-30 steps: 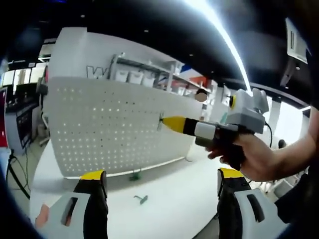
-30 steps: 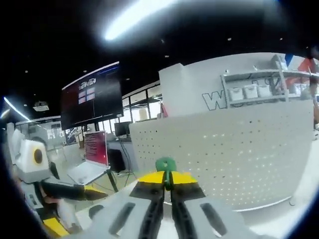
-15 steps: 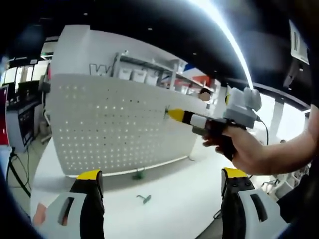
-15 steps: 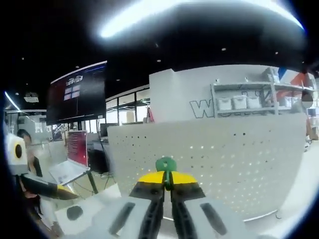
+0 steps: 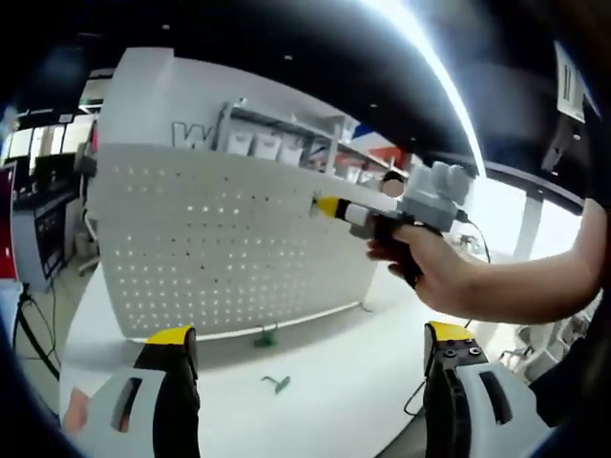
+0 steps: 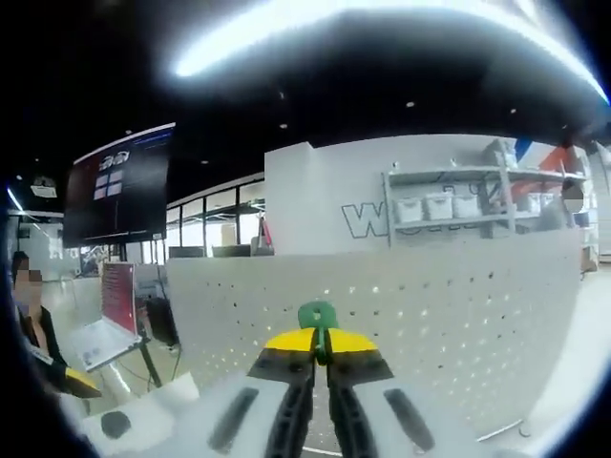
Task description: Insert the hook assembly into the mounting plate slot until the hook locks in place.
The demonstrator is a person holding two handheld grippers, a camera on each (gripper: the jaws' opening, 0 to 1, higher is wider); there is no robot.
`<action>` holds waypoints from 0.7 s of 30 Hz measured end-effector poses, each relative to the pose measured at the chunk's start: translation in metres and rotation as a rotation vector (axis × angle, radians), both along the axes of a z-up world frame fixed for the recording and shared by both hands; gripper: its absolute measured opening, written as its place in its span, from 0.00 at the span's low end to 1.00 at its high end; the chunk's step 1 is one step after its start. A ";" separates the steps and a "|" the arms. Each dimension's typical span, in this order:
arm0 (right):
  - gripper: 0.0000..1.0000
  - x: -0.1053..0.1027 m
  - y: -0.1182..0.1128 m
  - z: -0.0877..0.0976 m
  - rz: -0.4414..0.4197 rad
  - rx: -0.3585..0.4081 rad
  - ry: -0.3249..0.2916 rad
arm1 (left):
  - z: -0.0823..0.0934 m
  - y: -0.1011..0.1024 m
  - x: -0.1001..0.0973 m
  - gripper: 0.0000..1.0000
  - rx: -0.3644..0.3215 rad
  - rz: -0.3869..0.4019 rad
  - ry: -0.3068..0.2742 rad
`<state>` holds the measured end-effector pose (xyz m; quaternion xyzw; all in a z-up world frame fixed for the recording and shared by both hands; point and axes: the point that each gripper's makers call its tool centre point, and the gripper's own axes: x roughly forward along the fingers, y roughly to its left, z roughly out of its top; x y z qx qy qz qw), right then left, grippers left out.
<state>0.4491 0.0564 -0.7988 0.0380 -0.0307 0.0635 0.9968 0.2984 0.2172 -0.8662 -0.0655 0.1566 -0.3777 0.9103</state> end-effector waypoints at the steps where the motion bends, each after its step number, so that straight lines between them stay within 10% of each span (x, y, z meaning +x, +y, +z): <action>1: 0.01 0.002 -0.002 0.000 -0.007 -0.001 0.001 | 0.001 0.000 0.000 1.00 -0.001 -0.001 -0.003; 21: 0.01 0.044 -0.034 0.000 -0.098 0.020 -0.004 | -0.002 0.014 0.013 1.00 -0.032 0.042 0.012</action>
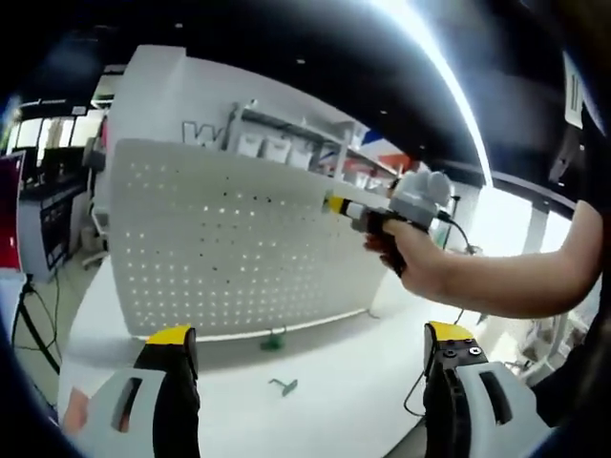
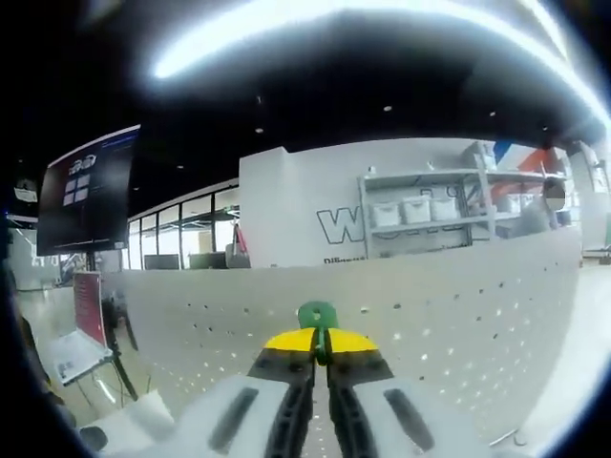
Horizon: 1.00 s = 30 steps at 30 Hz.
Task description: Insert the hook assembly into the mounting plate slot until the hook locks in place.
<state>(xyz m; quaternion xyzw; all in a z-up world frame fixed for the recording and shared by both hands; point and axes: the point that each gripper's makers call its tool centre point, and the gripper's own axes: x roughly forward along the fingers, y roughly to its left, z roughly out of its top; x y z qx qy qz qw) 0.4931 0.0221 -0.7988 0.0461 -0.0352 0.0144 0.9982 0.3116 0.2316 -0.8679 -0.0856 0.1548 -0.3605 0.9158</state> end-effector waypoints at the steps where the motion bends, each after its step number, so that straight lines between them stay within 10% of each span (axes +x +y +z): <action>1: 0.01 0.001 0.000 0.000 -0.001 -0.002 0.000 | -0.001 0.000 0.000 1.00 0.005 0.001 -0.001; 30: 0.01 0.017 -0.005 -0.009 -0.064 0.060 0.023 | -0.010 0.006 0.003 1.00 -0.025 0.035 0.032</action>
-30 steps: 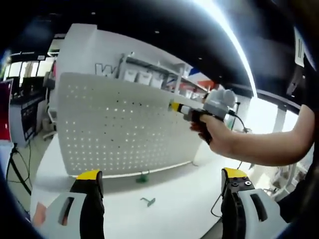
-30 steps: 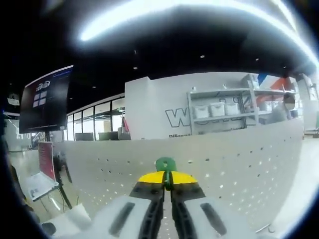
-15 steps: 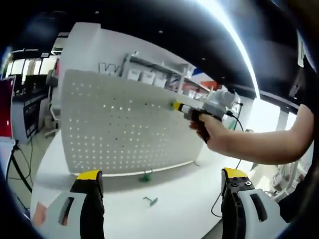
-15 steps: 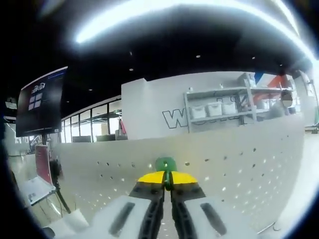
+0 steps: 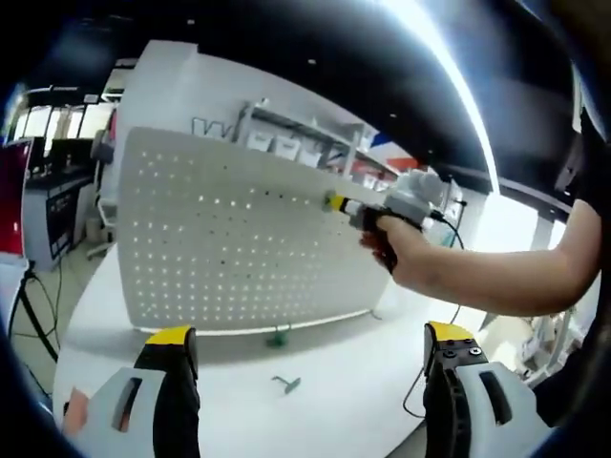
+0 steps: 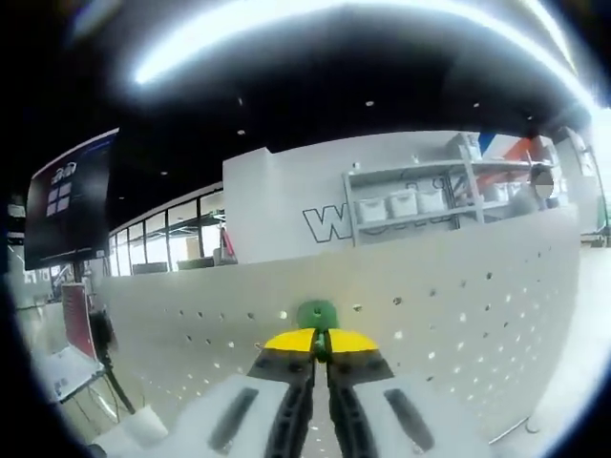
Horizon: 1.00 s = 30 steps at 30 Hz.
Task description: Insert the hook assembly into the mounting plate slot until the hook locks in place.
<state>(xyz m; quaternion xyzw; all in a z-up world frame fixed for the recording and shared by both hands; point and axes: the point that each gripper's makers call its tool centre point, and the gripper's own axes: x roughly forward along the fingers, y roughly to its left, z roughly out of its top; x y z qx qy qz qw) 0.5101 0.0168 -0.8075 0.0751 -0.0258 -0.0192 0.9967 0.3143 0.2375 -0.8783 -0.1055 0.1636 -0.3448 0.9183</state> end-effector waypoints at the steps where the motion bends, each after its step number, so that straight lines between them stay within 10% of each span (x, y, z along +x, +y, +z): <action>1: 0.01 0.000 0.000 0.000 -0.001 0.003 -0.006 | 0.001 0.000 0.000 1.00 -0.008 0.002 -0.001; 18: 0.16 -0.002 0.004 0.003 0.024 0.181 0.043 | 0.005 0.003 -0.008 0.99 -0.012 0.019 -0.013; 30: 0.21 -0.024 -0.002 0.032 0.061 0.132 -0.013 | -0.006 0.010 -0.021 0.99 0.025 0.032 0.006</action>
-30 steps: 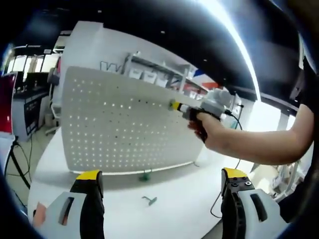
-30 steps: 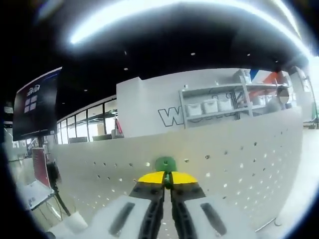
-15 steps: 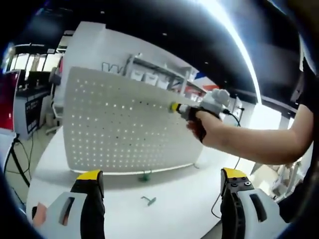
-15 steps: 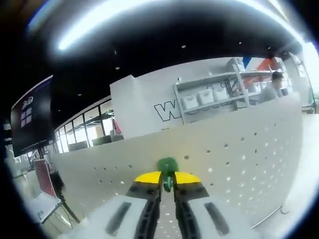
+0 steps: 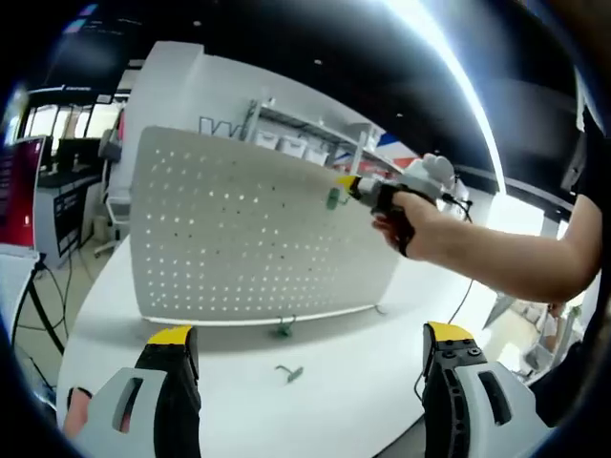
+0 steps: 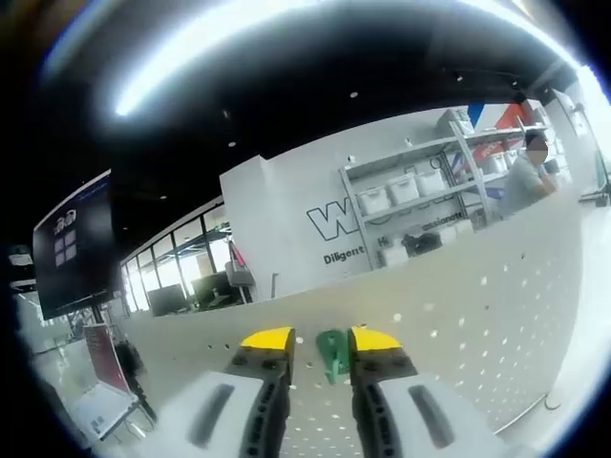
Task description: Insert the hook assembly into the mounting plate slot until the hook locks in place.
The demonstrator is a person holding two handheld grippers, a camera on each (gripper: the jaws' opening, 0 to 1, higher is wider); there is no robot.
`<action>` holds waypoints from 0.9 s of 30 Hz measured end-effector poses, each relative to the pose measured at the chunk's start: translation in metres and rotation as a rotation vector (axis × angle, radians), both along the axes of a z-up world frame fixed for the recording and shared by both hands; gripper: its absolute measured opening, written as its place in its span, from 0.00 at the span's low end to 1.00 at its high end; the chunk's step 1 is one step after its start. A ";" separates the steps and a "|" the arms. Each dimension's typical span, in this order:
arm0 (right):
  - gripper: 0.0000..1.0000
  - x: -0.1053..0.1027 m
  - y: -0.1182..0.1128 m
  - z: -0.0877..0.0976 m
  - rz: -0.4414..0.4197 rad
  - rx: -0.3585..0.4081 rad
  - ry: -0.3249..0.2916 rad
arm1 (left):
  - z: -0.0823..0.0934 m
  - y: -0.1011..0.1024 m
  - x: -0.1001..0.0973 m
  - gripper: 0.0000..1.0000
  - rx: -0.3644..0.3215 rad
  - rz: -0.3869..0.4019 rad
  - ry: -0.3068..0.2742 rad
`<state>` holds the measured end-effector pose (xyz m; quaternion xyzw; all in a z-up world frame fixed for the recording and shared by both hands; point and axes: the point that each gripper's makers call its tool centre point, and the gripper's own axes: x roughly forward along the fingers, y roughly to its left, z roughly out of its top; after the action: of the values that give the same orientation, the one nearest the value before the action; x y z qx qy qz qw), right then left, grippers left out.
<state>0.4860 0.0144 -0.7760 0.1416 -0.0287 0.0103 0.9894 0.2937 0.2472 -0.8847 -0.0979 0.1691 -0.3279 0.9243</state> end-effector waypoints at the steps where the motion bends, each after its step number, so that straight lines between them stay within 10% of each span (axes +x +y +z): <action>1: 0.22 -0.004 -0.002 0.000 0.003 -0.011 0.000 | -0.001 0.000 -0.001 0.99 -0.001 -0.001 0.003; 11: 0.24 -0.055 -0.023 -0.056 0.023 -0.069 0.126 | -0.008 -0.006 -0.012 0.98 0.023 -0.017 0.018; 27: 0.29 -0.180 -0.022 -0.201 0.269 -0.283 0.468 | -0.036 0.003 -0.034 0.97 0.060 -0.015 0.099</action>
<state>0.3062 -0.0075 -0.9773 0.0037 0.2208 0.1120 0.9689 0.2593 0.2498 -0.9211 -0.0847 0.2251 -0.3245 0.9148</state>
